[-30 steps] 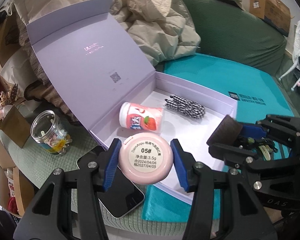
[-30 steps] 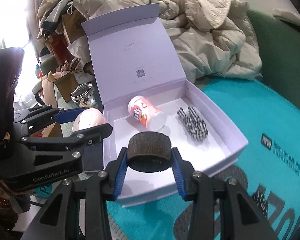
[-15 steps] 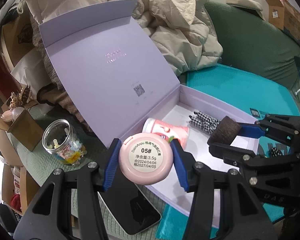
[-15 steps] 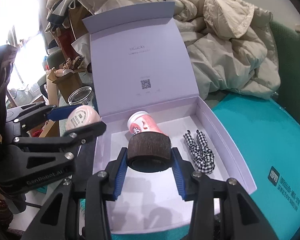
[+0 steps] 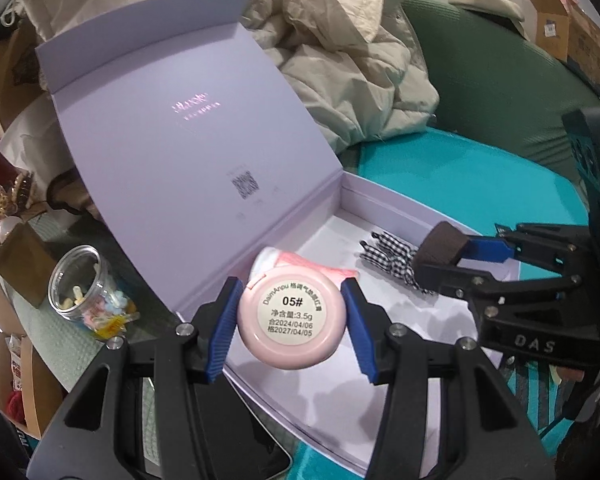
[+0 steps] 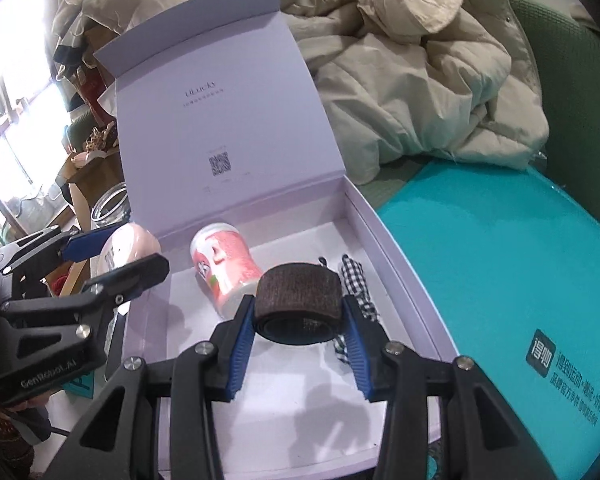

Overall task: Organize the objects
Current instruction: 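Lift the pink tin and dark band and carry them toward the box, then lower the pink tin and dark band into the box and open both grippers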

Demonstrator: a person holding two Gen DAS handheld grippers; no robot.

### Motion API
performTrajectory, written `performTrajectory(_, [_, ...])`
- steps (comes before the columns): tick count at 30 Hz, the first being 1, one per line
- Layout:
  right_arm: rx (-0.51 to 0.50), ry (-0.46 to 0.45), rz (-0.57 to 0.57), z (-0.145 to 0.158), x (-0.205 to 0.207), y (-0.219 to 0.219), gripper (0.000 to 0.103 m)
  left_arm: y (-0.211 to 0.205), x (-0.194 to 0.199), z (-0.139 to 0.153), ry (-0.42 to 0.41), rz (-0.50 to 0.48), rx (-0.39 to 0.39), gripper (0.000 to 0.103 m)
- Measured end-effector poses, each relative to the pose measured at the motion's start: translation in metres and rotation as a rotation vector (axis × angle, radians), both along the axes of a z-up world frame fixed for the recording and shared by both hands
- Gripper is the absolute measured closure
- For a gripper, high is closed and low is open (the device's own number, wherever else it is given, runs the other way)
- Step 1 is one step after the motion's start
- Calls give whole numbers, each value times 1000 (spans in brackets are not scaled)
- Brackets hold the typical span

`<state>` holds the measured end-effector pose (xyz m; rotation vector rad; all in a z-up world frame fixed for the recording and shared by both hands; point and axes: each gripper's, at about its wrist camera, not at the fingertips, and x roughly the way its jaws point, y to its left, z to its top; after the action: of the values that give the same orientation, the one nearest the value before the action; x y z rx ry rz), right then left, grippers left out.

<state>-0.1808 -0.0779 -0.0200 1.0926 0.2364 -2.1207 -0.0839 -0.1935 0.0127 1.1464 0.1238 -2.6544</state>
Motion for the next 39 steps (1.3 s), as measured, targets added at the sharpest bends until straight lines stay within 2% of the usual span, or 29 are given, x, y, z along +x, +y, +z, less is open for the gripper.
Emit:
performTrajectory(3, [-1,-11,-3,-4,-1,2,60,5,-3,-5,-15,-16,-7,54])
performTrajectory(12, [13,-33,0,-16,2,7,60,0,-13,-15,-42,-27,37,54])
performTrajectory(18, [68,-22,1,-26,4,4,60,5,-20,-29,-87,-44,31,54])
performTrajectory(22, [56,-41,9,-33,3,4,60,8,-25,-37,-107,-58,27,54])
performTrajectory(33, [80,-21,8,-41,1,2,60,5,-35,-53,-151,-58,65,54])
performTrajectory(39, [76,-13,0,-44,0,3,60,6,-38,-53,-149,-62,56,54])
